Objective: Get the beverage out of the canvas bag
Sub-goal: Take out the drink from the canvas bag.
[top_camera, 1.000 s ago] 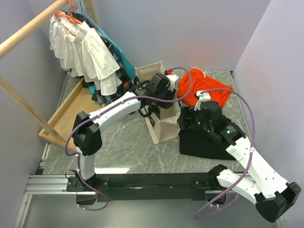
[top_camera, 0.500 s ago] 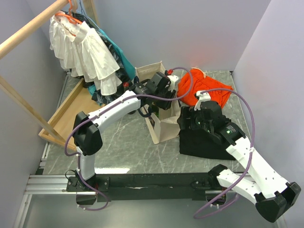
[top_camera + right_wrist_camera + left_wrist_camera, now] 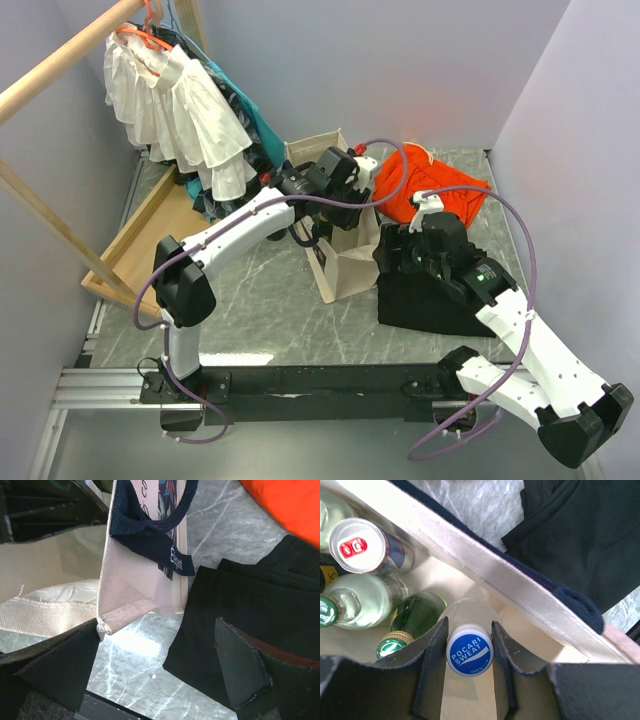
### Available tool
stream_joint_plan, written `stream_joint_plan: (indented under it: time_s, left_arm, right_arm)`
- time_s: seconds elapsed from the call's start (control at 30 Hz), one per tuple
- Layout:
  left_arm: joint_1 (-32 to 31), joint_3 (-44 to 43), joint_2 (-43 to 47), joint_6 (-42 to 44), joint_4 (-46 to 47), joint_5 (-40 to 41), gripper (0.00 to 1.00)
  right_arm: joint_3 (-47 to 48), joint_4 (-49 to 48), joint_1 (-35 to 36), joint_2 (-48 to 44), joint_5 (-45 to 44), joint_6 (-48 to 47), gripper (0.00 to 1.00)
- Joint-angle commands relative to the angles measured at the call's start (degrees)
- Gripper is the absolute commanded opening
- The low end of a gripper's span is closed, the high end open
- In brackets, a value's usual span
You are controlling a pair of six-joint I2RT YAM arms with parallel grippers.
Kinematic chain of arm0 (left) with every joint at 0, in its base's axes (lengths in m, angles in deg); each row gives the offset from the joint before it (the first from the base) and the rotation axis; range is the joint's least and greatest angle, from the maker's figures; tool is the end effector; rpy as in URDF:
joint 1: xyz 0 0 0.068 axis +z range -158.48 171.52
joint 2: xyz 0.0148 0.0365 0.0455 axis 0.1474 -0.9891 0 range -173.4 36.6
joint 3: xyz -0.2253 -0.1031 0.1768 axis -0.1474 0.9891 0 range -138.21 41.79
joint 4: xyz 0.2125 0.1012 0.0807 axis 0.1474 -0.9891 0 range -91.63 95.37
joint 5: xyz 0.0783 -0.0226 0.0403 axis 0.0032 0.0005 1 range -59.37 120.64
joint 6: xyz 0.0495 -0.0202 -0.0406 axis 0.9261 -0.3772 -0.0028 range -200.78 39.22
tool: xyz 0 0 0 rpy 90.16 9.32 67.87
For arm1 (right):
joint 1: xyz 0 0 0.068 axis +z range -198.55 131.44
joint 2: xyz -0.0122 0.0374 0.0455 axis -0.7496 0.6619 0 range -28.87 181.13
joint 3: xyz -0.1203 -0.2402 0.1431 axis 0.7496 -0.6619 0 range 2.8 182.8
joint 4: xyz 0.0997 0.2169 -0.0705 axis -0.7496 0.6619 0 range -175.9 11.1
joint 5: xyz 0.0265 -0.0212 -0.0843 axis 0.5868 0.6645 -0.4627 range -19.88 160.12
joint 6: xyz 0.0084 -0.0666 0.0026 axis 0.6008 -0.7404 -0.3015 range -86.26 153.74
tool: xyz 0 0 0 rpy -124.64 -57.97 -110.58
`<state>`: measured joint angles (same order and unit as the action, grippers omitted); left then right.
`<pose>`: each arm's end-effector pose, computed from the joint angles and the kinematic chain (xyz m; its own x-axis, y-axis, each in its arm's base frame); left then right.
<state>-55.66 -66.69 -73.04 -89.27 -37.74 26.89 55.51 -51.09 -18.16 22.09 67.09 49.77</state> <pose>0.2990 -0.3278 0.3592 -0.5821 0.4114 -0.7013 0.6853 0.7125 -0.1509 0.1477 0.0834 0.3412 -0.5811 -0.0211 -0.8136 -0.3189 0.9256 0.2038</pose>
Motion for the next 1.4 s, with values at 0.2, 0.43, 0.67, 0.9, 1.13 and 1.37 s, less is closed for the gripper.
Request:
stream_joint_plan:
  time_s: [0.2,0.43,0.67,0.9,1.13,1.37]
  left_arm:
    - [0.0,-6.6,5.1,0.7,4.9,-5.2,0.01]
    - [0.0,-7.5,6.5,0.8,4.3,-5.9,0.01]
    - [0.1,-8.5,8.1,1.1,4.0,-6.6,0.01]
    - [0.0,-9.4,10.1,1.1,4.0,-7.1,0.01]
    - [0.0,-8.7,12.6,0.8,4.8,-7.2,0.01]
    - [0.0,-8.8,14.5,0.6,5.5,-6.9,0.01]
  right_arm:
    - [0.3,2.6,0.5,-0.4,-0.9,-0.8,1.0]
    - [0.4,2.7,0.5,-0.5,-1.0,-0.7,1.0]
    - [0.6,2.7,0.5,-0.5,-0.8,-0.5,1.0]
    - [0.9,3.1,0.5,-0.4,-0.8,-0.4,1.0]
    - [1.3,3.2,0.5,-0.4,-0.9,-0.3,1.0]
    - [1.3,3.2,0.4,-0.4,-0.8,0.0,1.0]
